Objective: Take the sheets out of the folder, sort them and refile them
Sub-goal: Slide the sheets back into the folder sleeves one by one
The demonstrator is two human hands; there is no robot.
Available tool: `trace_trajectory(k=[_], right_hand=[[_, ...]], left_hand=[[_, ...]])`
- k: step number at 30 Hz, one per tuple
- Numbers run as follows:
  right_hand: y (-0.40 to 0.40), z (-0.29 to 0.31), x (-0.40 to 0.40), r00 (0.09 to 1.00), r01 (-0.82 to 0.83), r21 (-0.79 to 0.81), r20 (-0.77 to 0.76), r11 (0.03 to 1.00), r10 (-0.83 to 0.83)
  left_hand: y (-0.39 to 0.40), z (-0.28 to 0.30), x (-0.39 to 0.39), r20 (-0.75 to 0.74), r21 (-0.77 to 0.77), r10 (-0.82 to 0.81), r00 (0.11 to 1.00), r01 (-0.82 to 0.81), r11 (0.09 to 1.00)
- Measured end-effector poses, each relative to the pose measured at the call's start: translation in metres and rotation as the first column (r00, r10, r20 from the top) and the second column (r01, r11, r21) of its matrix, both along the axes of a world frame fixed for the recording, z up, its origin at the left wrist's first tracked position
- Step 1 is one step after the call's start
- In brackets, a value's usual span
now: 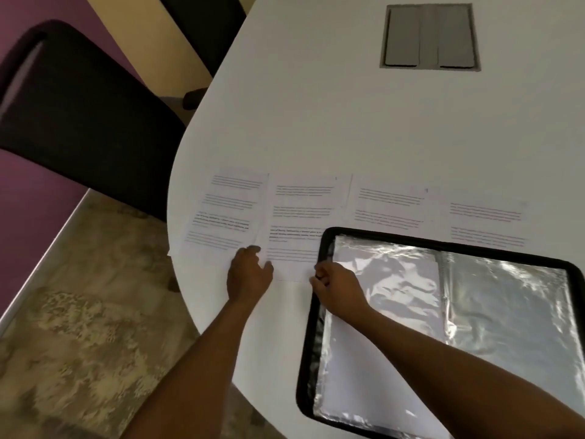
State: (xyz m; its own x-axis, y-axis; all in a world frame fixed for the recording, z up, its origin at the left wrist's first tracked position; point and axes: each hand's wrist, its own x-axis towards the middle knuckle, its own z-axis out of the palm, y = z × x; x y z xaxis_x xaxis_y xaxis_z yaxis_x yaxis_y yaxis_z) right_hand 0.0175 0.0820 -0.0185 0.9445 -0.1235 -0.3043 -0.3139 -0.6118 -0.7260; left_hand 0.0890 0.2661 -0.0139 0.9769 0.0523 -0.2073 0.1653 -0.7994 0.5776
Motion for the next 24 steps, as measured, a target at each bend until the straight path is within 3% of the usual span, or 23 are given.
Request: trace_trajectory(k=[7,11,18,24], right_hand=[[0.076,-0.003,0.067,0.982,0.080,0.234,-0.183,0.969,-0.037],[0.104,-0.015,0.090,0.940,0.254,0.356,-0.311,0.899,-0.142],[0.127,-0.027,0.110,0.835,0.504,0.368,-0.441,0.781,-0.330],[0.136,-0.028,0.121,0.811,0.521,0.378,-0.498,0.765,-0.306]], left_hand=[[0.082,-0.007,0.068,-0.042,0.022,0.220,0.975,-0.220,0.975],[0.111,-0.015,0.093,-0.060,0.096,0.259,0.964,-0.253,0.963],[0.124,-0.029,0.118,-0.138,0.191,0.190,0.972,-0.162,0.968],[0.128,-0.035,0.127,-0.128,0.264,0.263,0.956,-0.223,0.939]])
